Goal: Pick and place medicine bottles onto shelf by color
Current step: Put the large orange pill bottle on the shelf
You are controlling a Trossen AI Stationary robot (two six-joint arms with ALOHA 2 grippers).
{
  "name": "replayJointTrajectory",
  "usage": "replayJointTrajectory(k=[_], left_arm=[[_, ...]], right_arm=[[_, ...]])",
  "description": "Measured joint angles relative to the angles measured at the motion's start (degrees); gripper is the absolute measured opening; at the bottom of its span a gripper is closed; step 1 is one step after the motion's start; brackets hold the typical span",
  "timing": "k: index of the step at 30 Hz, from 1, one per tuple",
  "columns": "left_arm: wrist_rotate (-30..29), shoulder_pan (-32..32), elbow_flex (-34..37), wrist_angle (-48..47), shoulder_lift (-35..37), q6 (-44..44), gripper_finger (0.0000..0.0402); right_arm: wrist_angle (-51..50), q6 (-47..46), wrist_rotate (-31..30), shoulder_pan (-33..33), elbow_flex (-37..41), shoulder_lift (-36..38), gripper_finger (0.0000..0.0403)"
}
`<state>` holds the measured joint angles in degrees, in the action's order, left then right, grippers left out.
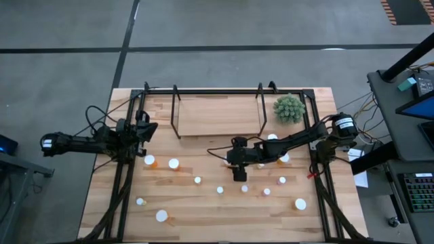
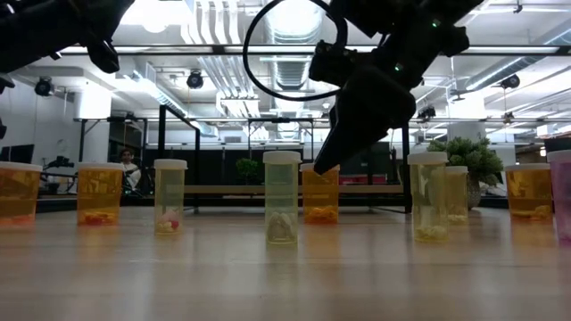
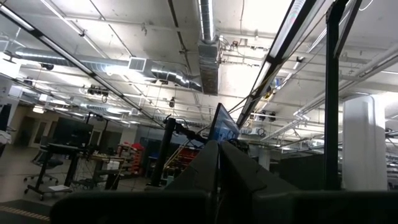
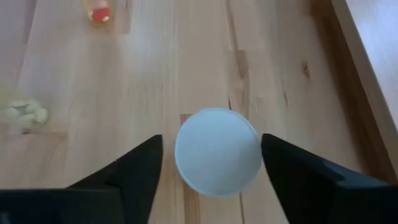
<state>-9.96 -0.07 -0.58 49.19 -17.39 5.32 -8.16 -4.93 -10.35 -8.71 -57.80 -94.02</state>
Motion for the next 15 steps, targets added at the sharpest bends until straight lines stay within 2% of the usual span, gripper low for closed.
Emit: replayJointTrajectory(k=[6, 15], left_arm=[[0.0, 0.0, 0.0, 0.0, 0.0, 0.0, 0.0], [0.0, 0.0, 0.0, 0.2, 0.0, 0.0, 0.0]], right_arm=[[0.0, 0.0, -0.1, 0.0, 0.0, 0.0, 0.0193], [-3.0, -1.0, 0.0, 0.1, -2.2, 0.0, 0.0207]])
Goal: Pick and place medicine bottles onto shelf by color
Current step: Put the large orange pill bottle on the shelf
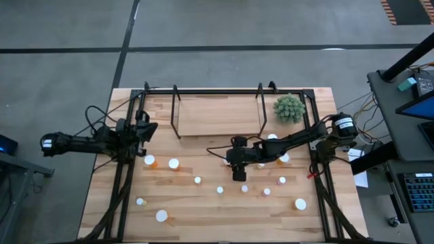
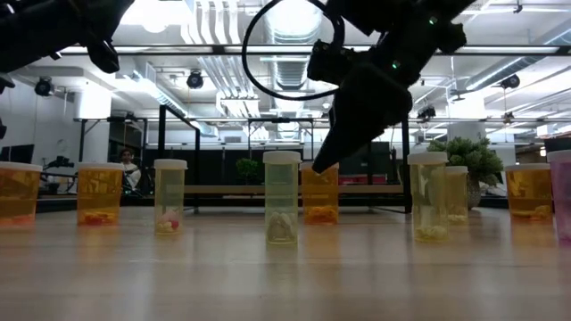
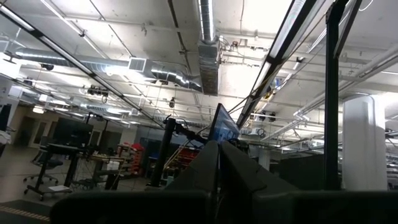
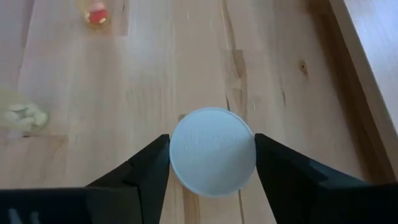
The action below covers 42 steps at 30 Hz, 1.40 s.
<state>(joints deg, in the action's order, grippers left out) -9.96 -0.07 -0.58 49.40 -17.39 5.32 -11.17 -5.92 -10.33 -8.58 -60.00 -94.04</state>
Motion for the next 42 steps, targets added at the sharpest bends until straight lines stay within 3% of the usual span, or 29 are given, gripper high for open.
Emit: replayJointTrajectory(k=[7, 14, 21, 27, 31, 42], left_arm=[[-1.0, 0.0, -0.2, 2.0, 0.0, -0.4, 0.0], [-1.1, 0.0, -0.1, 2.7, 0.0, -1.6, 0.0], [-1.1, 0.0, -0.1, 2.7, 0.0, -1.6, 0.0], [-1.0, 0.0, -0.1, 2.7, 0.0, -1.6, 0.0], [-1.0, 0.0, -0.1, 2.7, 0.0, -1.6, 0.0], [-1.0, 0.0, -0.1, 2.8, 0.0, -1.5, 0.0]], right_arm=[[-12.4, 3.9, -0.2, 2.9, -14.0, 0.1, 0.0205], [-13.7, 12.3, -0.1, 10.9, -23.4, -0.7, 0.0205], [-13.9, 18.7, 0.9, 22.6, -28.3, -7.0, 0.0205], [-13.9, 18.2, 6.6, 30.7, -33.0, -13.4, 0.0205], [-14.7, 17.4, 10.7, 32.1, -34.2, -15.3, 0.0205], [-15.1, 17.4, 10.2, 32.3, -34.6, -17.8, 0.0206]])
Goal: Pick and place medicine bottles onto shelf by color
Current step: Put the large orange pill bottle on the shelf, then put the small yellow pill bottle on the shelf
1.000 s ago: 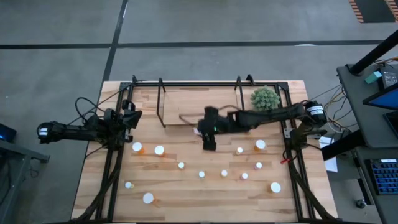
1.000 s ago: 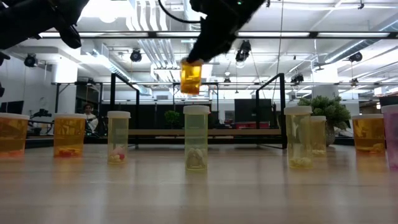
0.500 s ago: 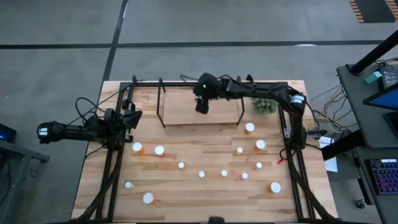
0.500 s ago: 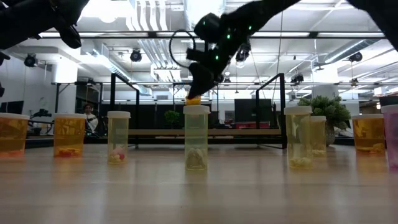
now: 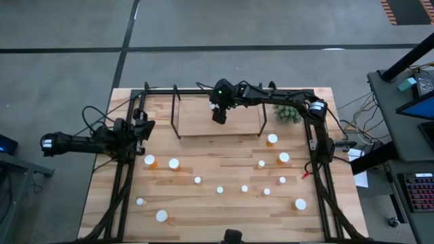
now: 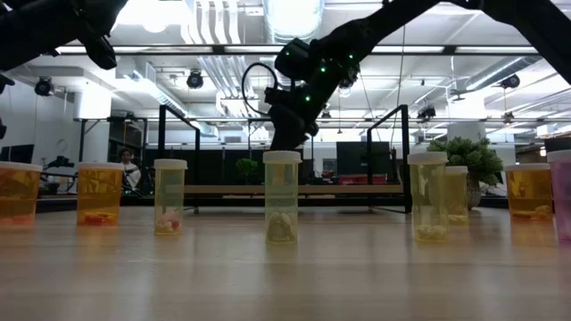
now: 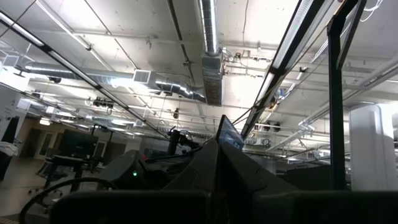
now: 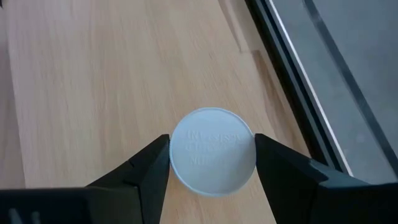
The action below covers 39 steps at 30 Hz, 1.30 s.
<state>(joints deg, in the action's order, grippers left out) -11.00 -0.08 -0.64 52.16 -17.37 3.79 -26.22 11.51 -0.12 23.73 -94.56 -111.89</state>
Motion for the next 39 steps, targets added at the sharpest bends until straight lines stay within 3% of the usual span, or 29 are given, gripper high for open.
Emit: replayJointTrajectory(k=[13, 21, 29, 39], left_arm=[[0.0, 0.0, 0.0, 0.0, 0.0, 0.1, 0.0], [0.5, 0.0, -0.6, 0.0, 0.0, 1.3, 0.0], [5.8, 0.0, -4.4, 0.1, -2.5, 3.4, 0.0], [7.0, 0.0, -11.5, 0.0, -11.9, 5.0, 0.0]], right_arm=[[-0.6, -0.4, 0.1, -0.1, 0.1, 1.2, 0.0283], [-1.8, -0.4, 0.1, -2.3, 2.4, 11.0, 0.0306], [6.8, -0.6, -1.9, -10.1, 18.6, 27.9, 0.0281], [24.5, 0.7, -1.9, -17.7, 43.3, 48.7, 0.0239]])
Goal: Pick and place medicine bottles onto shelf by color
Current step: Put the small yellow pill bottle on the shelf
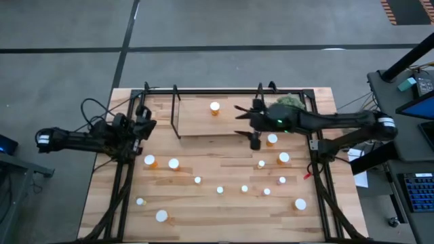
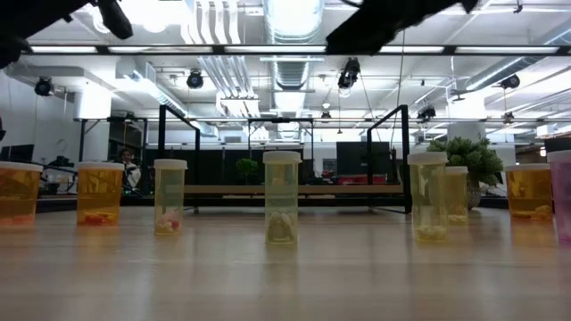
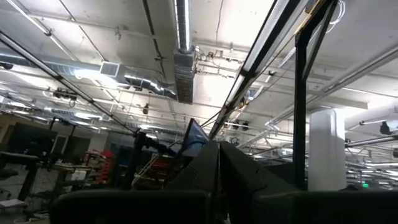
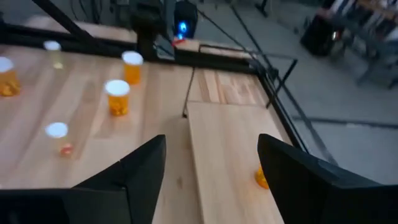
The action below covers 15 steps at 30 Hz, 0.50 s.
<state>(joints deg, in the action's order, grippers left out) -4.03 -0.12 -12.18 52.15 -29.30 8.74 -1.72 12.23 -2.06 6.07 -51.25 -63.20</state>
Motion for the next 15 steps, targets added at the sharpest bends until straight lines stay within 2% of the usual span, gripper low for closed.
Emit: replayJointTrajectory(k=[7, 15], left_arm=[[3.3, -1.0, -5.4, 0.2, -9.5, 2.9, 0.0], [4.0, -6.3, -10.8, -0.4, -19.7, 8.9, 0.0]], right_arm=[[12.6, 1.3, 0.6, -1.2, 13.9, 10.3, 0.0215], [26.3, 2.7, 0.7, -1.2, 25.9, 17.1, 0.0209]])
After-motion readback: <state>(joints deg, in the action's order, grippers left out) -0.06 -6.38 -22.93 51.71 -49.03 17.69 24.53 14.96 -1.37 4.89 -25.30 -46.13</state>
